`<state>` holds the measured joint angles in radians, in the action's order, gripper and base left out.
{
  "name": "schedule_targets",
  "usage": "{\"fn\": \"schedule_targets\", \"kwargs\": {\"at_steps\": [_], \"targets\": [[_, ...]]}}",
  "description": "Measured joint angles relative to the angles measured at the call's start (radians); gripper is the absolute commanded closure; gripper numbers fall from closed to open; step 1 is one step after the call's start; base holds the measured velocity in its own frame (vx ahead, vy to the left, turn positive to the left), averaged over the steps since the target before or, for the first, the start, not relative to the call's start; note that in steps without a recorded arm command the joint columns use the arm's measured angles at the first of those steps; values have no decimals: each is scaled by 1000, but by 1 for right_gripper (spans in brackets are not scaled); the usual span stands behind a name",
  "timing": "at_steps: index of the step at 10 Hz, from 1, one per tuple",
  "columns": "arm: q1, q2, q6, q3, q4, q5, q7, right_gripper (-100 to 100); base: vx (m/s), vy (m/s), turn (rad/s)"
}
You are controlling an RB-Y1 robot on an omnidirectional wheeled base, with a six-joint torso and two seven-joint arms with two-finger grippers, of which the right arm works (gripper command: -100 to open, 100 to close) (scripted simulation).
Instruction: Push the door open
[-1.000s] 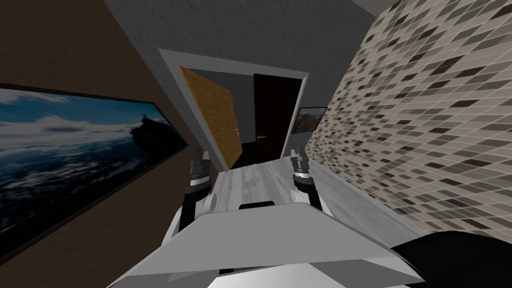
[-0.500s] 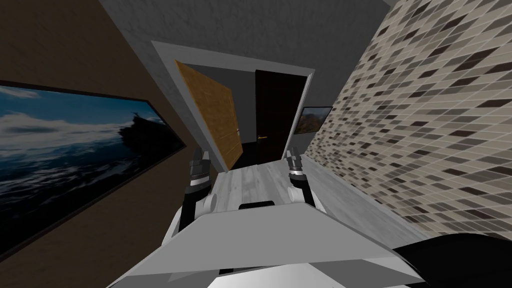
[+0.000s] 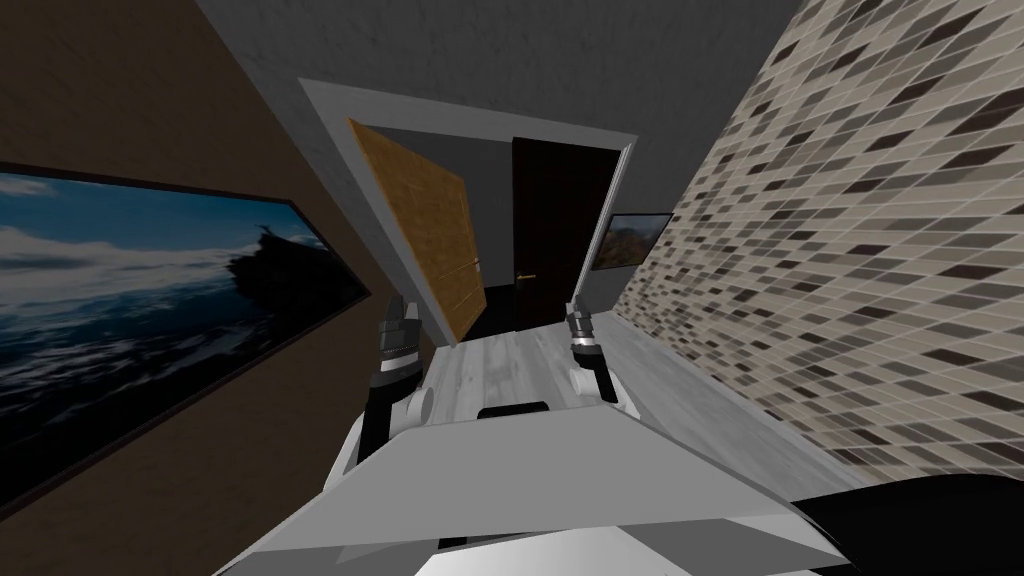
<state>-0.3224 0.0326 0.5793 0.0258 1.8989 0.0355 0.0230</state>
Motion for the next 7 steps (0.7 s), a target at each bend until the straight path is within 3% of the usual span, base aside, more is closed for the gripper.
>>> {"fn": "schedule_targets", "kwargs": {"at_steps": [2, 3, 5, 7], "targets": [[22, 10, 1, 4, -47, -3, -9, -100, 70, -12, 31], [56, 15, -3, 7, -83, -4, -13, -100, 57, -12, 18], [76, 18, -1, 5, -130, -4, -18, -100, 70, -14, 33], [114, 26, -3, 7, -186, -6, -26, -100, 62, -19, 22]]}}
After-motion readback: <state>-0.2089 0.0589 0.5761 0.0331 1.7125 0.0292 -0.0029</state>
